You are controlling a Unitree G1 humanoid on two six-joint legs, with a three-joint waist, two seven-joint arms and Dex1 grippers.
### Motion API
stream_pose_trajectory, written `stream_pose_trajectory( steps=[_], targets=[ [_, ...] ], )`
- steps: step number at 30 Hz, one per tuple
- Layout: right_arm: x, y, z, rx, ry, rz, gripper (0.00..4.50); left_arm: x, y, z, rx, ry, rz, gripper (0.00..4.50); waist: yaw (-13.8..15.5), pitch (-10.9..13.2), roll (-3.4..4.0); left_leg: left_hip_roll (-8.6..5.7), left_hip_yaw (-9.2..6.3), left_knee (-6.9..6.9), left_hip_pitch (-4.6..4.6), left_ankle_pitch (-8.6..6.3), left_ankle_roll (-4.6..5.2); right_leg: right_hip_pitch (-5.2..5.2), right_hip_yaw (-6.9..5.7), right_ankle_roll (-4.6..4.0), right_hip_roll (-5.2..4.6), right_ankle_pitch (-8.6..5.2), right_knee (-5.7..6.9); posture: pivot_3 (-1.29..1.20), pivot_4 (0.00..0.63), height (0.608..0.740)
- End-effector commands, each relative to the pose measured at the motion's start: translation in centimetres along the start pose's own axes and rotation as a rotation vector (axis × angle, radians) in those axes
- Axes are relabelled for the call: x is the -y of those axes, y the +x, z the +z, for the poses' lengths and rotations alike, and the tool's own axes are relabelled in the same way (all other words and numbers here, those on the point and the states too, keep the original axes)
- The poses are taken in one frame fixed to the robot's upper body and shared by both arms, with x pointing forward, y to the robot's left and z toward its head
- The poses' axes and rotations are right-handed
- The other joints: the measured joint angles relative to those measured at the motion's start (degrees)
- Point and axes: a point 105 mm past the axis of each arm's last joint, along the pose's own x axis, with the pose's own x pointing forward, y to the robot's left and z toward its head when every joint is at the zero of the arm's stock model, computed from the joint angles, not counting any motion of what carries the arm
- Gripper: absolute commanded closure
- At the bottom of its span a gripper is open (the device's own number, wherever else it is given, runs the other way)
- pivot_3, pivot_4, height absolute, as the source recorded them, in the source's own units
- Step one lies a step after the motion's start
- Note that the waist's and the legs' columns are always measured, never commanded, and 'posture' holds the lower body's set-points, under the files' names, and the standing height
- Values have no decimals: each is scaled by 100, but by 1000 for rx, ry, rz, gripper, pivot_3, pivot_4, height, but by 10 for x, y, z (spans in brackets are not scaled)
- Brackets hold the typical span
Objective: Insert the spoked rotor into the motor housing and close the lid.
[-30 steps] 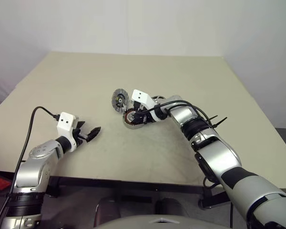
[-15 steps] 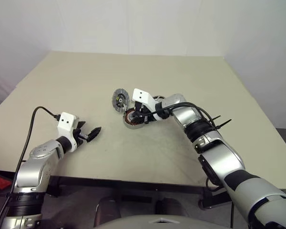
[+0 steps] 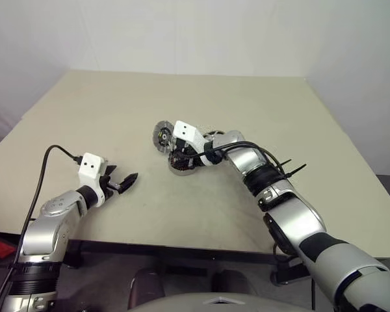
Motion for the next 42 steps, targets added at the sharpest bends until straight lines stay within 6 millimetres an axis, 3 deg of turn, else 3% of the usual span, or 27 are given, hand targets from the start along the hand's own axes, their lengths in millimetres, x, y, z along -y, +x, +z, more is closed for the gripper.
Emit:
stream_pose_trajectory(
  steps=[1,9,23,42],
  targets=[
    [6,0,-2,7,30,-33,2937,1,-1,14,43,43,-7,0,-1,0,0,0,0,0,0,0,0,0,0,0,0,0,0,0,0,740],
    [12,-5,-14,-23,37,-62,2937,1,-2,14,42,44,-6,0,2,-1,-1,-1,0,0,12,1,0,13,1,-4,-2,2,6,0,0,740],
    [17,-14,-2,13,36,-67,2937,2,0,14,42,41,-15,0,25,-1,-1,-1,-1,0,11,7,8,13,-4,-8,-4,5,4,0,0,740],
    [20,-17,-7,3,40,-83,2937,1,0,14,41,40,-9,0,-3,-1,-2,3,-1,-3,3,10,3,3,-4,-8,0,5,4,0,0,740]
  ],
)
